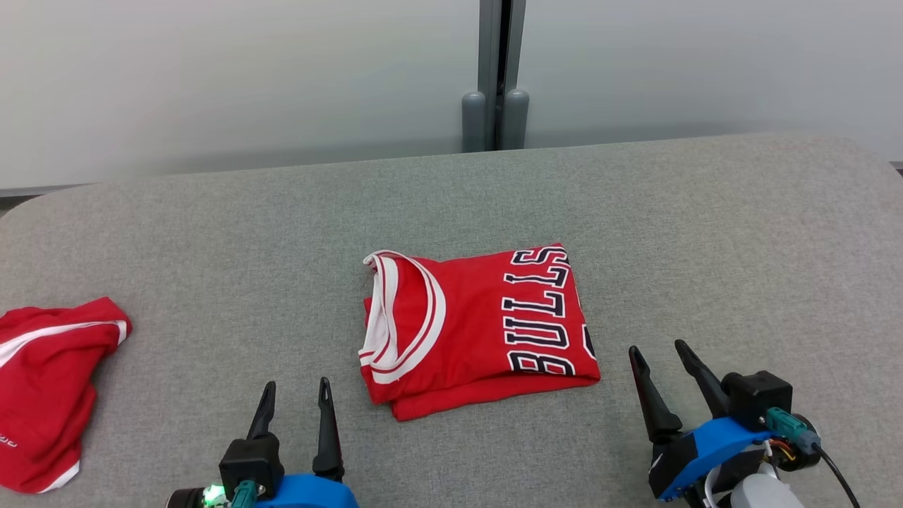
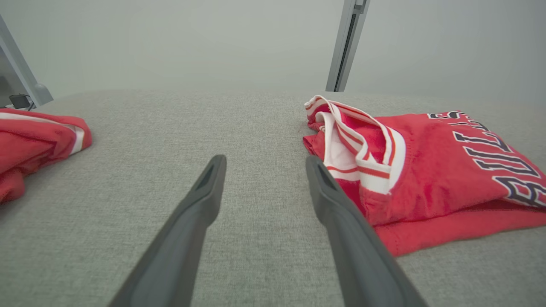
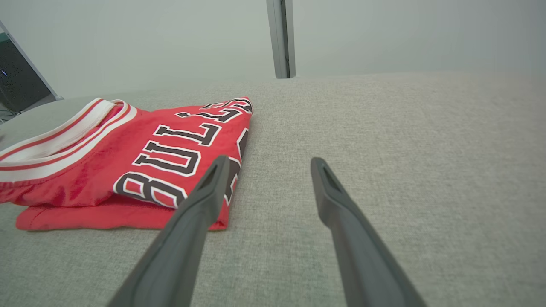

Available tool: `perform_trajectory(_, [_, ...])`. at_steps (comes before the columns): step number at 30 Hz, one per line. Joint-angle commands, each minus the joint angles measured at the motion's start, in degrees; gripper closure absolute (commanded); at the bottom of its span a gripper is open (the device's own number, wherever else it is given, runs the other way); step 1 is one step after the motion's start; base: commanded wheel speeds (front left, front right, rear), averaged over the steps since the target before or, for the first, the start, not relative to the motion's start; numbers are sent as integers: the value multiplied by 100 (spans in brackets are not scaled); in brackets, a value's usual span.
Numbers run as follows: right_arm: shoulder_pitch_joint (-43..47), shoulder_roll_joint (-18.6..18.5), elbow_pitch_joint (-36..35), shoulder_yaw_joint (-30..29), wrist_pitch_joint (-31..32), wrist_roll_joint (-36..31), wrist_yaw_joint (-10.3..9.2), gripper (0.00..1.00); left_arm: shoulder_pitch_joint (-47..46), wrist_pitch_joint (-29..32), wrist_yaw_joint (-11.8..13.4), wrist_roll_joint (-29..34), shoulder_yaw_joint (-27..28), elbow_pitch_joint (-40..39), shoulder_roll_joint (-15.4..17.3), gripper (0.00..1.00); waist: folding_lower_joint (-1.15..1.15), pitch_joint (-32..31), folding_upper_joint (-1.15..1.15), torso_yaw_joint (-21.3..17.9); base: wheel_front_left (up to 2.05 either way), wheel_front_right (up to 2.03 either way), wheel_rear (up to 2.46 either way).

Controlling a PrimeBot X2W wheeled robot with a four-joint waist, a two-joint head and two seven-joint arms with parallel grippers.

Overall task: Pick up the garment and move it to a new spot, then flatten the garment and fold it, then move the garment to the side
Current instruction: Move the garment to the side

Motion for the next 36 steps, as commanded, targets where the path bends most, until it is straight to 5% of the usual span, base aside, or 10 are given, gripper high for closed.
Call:
perform_trajectory(1, [-63, 0, -1, 7, -14, 1, 0, 0, -102, -1, -15, -4, -17, -22, 2, 0, 1, 35, 0, 26, 0, 0, 0])
perform_trajectory(16, [-1184, -363, 909, 409, -15, 449, 0, 0, -596, -1, 135, -137, -539, -105, 2, 0, 1, 827, 0, 685, 0, 0, 0])
perform_trajectory(26, [-1526, -261, 2009, 836, 25, 1088, 3, 0, -694, -1, 202, -93, -646, -117, 1, 0, 1, 1007, 0, 995, 0, 0, 0])
perform_trajectory(27, [-1538, -252, 2092, 940, 40, 1169, 7, 52, -685, -1, 207, -90, -634, -120, 2, 0, 1, 1008, 0, 992, 0, 0, 0])
perform_trajectory(28, [-1536, -267, 2115, 1012, 40, 1240, 7, 94, -673, -1, 212, -87, -620, -122, 2, 0, 1, 1009, 0, 979, 0, 0, 0])
perform_trajectory(29, [-1532, -293, 2123, 1094, 40, 1296, 8, 100, -661, -1, 215, -75, -613, -122, 2, 0, 1, 1007, 0, 954, 0, 0, 0])
perform_trajectory(36, [-1484, -545, 1828, 979, 1, 1414, -7, 100, -706, -1, 148, 9, -554, -156, 0, 0, 1, 904, 0, 452, 0, 0, 0])
